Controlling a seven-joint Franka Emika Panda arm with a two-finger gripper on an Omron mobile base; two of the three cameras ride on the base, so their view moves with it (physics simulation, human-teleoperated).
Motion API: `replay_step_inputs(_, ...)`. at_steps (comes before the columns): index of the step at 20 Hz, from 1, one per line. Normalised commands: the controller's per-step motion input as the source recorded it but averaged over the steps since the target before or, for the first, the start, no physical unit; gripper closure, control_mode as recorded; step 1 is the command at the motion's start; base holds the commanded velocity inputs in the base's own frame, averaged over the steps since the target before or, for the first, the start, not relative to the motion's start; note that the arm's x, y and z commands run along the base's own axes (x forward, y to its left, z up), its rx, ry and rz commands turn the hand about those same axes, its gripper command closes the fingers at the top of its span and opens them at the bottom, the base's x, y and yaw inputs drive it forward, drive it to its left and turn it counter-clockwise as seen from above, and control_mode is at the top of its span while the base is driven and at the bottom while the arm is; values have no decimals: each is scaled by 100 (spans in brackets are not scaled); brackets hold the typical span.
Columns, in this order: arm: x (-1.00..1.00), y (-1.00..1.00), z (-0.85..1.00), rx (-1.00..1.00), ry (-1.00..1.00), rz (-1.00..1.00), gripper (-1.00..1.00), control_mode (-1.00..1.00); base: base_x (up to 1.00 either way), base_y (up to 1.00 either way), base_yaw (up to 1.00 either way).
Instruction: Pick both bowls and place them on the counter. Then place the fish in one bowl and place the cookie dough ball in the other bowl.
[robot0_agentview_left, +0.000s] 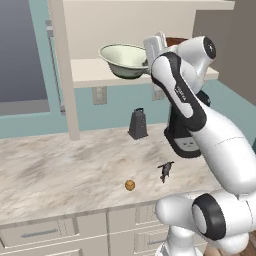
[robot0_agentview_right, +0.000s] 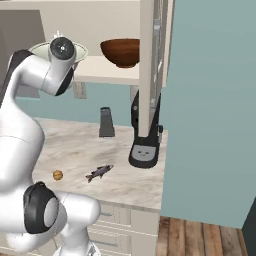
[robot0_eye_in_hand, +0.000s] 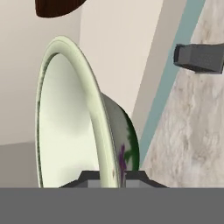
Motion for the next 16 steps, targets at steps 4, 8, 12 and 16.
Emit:
replay_step_inputs(4,-79,-15,0,3,0,0,100,-100,0,0,0)
replay_step_inputs(8,-79,-14,0,0,0,0,100,-100,0,0,0)
replay_step_inputs(12,-83,-8,-5,0,0,0,100,-100,0,0,0)
replay_step_inputs(16,-60,0,-26,-2,11,-1,100,-100,0,0,0)
